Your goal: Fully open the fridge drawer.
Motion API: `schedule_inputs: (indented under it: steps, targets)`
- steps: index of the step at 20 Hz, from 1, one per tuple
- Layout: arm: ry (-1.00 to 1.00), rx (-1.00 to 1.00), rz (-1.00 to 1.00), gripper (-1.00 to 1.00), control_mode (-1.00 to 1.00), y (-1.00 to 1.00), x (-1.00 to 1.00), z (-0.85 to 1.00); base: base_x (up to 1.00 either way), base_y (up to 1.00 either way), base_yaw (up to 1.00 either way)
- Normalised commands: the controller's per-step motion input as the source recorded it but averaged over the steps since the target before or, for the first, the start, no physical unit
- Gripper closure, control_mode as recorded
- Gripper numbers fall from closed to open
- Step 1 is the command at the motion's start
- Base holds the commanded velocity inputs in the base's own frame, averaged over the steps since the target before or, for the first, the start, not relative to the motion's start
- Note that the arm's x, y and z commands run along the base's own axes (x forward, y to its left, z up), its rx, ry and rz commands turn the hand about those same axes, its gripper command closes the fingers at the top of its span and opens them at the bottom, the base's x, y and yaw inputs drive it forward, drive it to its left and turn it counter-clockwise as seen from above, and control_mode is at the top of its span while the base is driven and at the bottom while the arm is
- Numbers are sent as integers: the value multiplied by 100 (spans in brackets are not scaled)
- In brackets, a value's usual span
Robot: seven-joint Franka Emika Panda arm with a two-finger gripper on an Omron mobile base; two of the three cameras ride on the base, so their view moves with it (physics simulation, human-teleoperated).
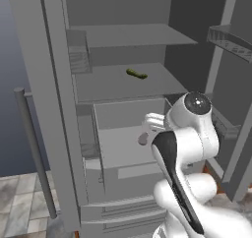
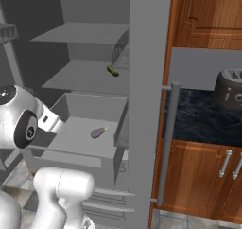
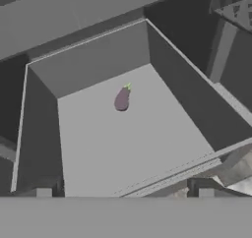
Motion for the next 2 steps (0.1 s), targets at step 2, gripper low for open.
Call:
schedule_inputs:
  steps: [2]
  targets:
    - [-44, 0, -3, -100, -100, 0, -74, 100, 0, 0, 0]
